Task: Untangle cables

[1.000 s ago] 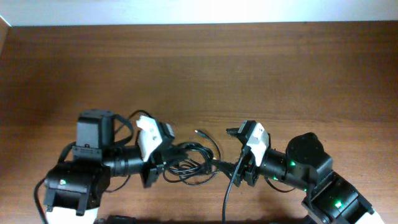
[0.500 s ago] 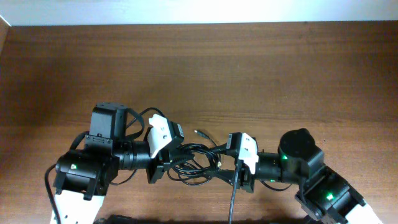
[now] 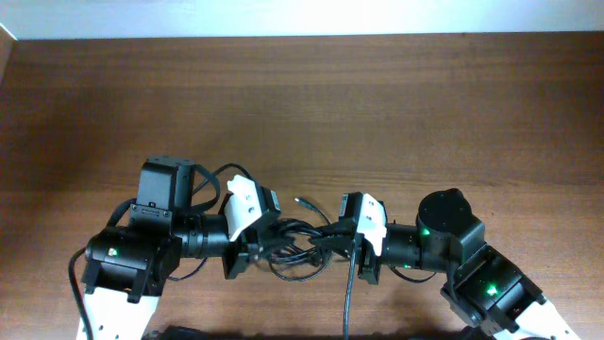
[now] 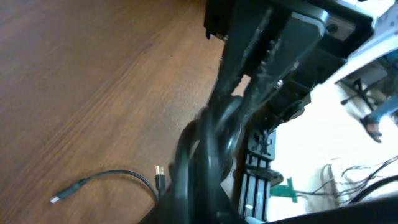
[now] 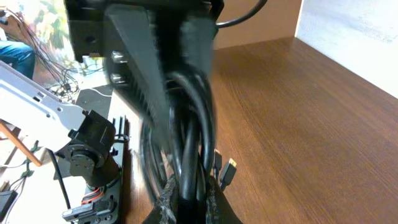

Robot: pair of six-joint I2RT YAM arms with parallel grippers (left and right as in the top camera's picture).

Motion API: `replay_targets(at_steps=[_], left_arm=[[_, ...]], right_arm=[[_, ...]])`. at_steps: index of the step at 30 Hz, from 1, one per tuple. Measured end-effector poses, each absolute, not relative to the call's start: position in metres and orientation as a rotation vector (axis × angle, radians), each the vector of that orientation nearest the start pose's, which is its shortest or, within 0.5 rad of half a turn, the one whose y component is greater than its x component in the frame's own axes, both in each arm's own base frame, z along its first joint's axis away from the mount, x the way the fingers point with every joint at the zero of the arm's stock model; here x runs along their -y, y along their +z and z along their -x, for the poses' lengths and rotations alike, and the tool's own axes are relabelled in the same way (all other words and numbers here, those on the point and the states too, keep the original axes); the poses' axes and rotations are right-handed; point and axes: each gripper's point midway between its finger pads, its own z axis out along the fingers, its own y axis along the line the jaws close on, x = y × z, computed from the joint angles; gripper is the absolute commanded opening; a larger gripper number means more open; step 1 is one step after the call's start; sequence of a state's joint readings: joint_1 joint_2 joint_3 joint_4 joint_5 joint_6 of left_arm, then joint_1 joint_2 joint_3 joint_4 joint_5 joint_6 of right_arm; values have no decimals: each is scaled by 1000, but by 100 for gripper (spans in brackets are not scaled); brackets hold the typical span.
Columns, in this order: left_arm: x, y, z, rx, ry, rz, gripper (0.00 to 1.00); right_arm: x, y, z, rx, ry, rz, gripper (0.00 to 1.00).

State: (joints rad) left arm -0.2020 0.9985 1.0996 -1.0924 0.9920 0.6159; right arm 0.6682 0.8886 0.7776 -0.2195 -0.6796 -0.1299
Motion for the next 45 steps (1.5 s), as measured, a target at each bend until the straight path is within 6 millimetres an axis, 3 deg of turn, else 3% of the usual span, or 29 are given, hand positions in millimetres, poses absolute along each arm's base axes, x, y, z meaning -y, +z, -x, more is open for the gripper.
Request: replay_targets(at_steps=[8, 9, 10, 11, 14, 20, 24, 26, 29, 30, 31, 35, 45], left_arm=[[190, 297, -168, -1777, -1133, -1190, 99], [188, 300, -170, -1772, -1137, -1169, 100], [184, 302, -174, -1782, -1135, -1137, 92], [174, 303, -183, -1819, -1123, -1058, 91], [154, 301, -200, -1913, -1098, -887, 94], [153, 294, -193, -1993, -1139, -832, 84], [153, 293, -191, -2012, -1150, -822, 71], [153, 293, -191, -2015, -1153, -817, 55], [150, 288, -194, -2045, -1120, -804, 41], [149, 287, -194, -2058, -1115, -798, 29], [149, 285, -195, -2072, -1122, -791, 27], [147, 265, -202, -2189, -1185, -733, 28], [167, 259, -186, -2201, -1200, -872, 32]], right_arm=[[-270, 275, -163, -1595, 1023, 1196, 4], [-269, 274, -163, -1599, 1023, 1197, 4], [-269, 273, -163, -1607, 1025, 1198, 4], [-269, 272, -162, -1613, 1025, 1199, 4], [-269, 272, -162, -1608, 1021, 1203, 4], [-272, 281, -160, -1515, 1013, 1243, 4], [-272, 283, -160, -1497, 1009, 1250, 4], [-272, 283, -160, -1496, 1008, 1251, 4], [-272, 283, -160, -1494, 1006, 1254, 4], [-272, 283, -160, -1493, 1005, 1253, 4], [-273, 284, -160, -1488, 1004, 1253, 4], [-276, 294, -162, -1417, 998, 1250, 4], [-280, 317, -161, -1283, 996, 1247, 4]])
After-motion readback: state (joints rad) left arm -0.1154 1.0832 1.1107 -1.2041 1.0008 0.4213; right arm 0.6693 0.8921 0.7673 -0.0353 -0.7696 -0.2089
